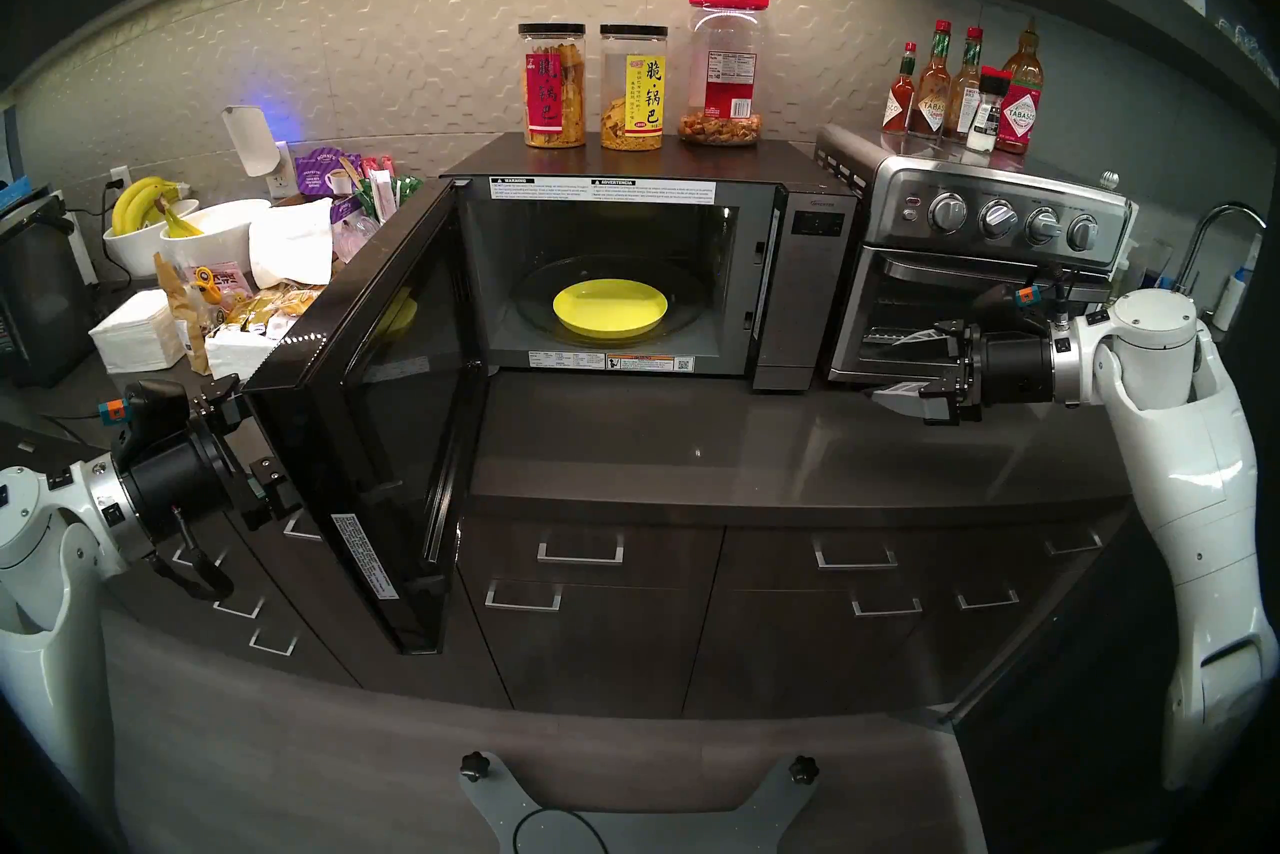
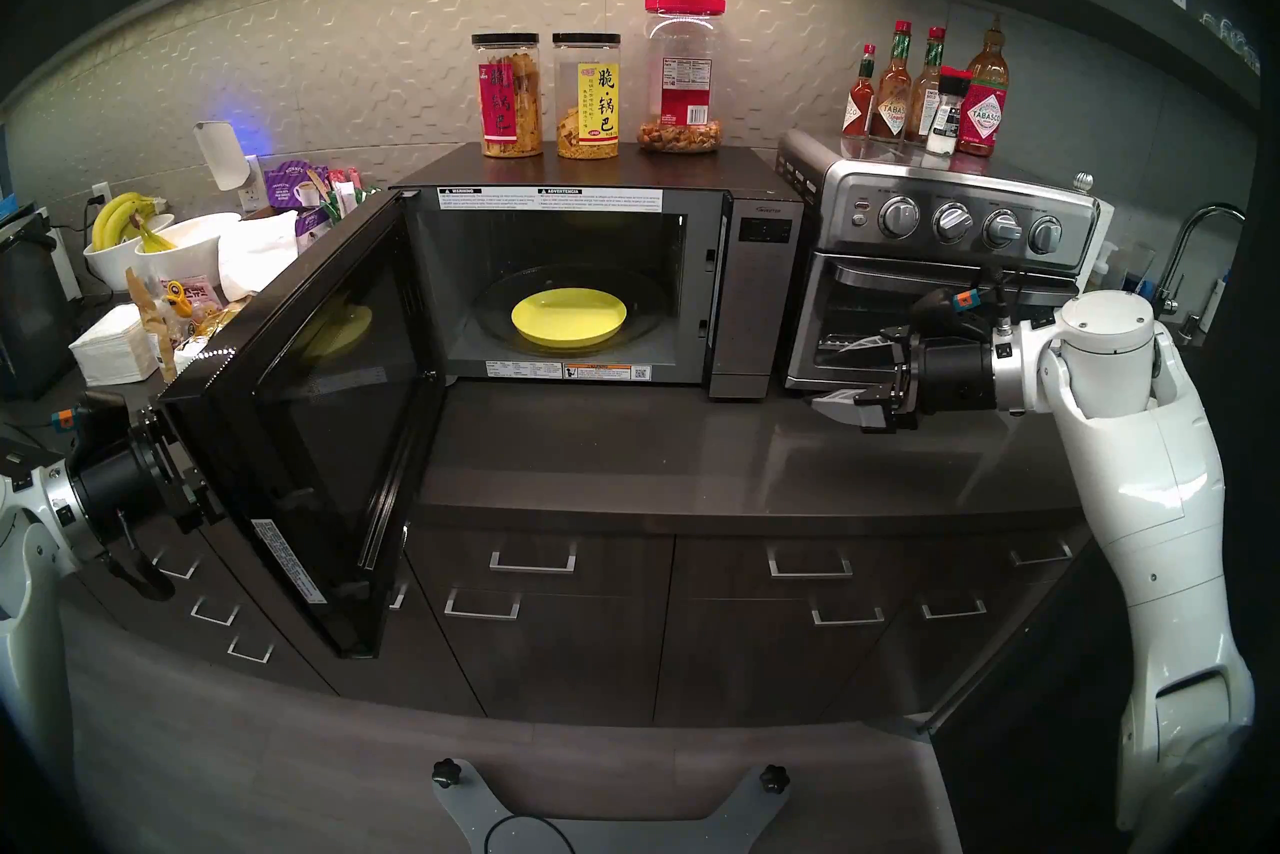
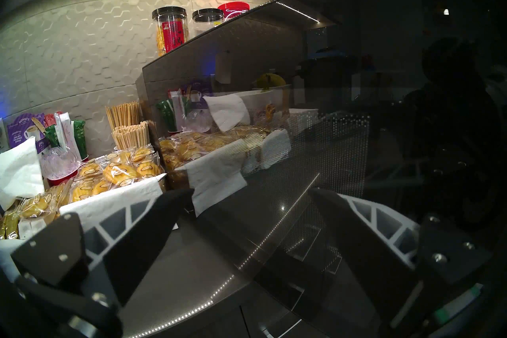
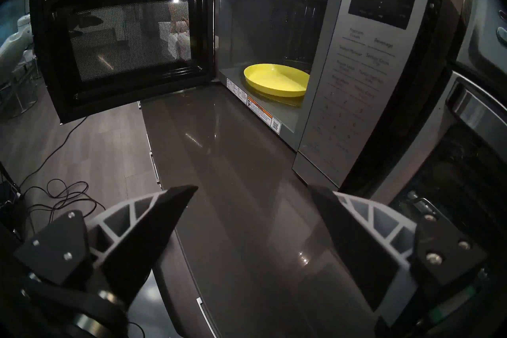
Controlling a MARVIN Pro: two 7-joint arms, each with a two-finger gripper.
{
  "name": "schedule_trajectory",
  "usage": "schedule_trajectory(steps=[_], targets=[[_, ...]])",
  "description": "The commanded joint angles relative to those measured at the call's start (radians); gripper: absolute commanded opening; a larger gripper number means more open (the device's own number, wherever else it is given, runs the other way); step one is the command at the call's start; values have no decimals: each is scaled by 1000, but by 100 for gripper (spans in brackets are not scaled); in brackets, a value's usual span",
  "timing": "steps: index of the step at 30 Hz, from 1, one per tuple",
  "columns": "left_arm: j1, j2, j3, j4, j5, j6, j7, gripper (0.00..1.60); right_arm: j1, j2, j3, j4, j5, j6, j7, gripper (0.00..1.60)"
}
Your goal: Open the microwave, put the plate inside, and close the door
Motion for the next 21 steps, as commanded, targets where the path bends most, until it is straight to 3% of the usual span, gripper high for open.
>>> schedule_trajectory(steps=[1, 12, 21], targets=[[0, 1, -5, -11, -2, 1, -3, 160, 12, 4, 10, -4, 6, 2, 2, 160], [0, 1, -5, -11, -1, 2, -3, 160, 12, 4, 10, -4, 6, 2, 3, 160], [-44, 18, -39, 36, -37, 31, -12, 160, 12, 4, 10, -4, 6, 2, 3, 160]])
